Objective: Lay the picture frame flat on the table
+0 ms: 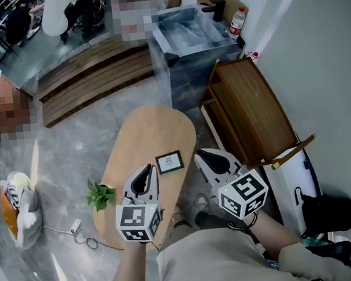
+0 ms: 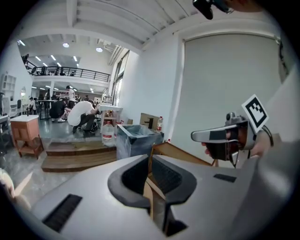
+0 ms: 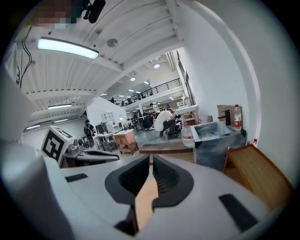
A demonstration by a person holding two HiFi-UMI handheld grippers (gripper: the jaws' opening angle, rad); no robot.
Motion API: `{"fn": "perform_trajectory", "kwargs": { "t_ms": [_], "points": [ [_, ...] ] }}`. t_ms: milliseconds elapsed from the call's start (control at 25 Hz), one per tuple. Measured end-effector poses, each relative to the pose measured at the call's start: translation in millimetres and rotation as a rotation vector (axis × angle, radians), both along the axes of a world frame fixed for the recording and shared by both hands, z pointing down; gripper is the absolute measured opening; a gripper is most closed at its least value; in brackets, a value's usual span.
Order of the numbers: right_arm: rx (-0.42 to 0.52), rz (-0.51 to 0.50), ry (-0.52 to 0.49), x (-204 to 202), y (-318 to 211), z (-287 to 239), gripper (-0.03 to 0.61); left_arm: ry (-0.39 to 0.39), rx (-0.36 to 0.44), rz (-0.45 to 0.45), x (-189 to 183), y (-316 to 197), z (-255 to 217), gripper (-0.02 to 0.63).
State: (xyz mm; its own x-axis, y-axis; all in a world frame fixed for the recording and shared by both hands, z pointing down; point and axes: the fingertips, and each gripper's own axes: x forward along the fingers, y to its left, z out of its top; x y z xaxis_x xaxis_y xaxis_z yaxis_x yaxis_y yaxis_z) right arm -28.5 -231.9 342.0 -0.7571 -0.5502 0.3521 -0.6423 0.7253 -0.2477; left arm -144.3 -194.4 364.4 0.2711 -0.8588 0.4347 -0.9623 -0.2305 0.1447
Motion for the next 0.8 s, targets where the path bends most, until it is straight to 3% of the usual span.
{"fn": "perform_trajectory", "kwargs": {
  "t_ms": [280, 400, 560, 800],
  "points": [
    [0.124, 0.01, -0.053, 24, 34, -72, 0.009, -0.079, 0.173, 0.054, 25, 37, -68, 0.026],
    [0.155, -0.012, -0.055, 30, 50, -92, 0.009, -0.092, 0.194, 0.08, 36, 55, -78, 0.026],
    [0.209, -0.021, -0.07, 34, 64, -108, 0.005, -0.094, 0.215, 0.052, 36, 71, -88, 0.026],
    [0.206, -0.042, -0.07, 31, 76, -106, 0.002, -0.097, 0.226, 0.04, 37, 79, -95, 0.026]
  ]
}}
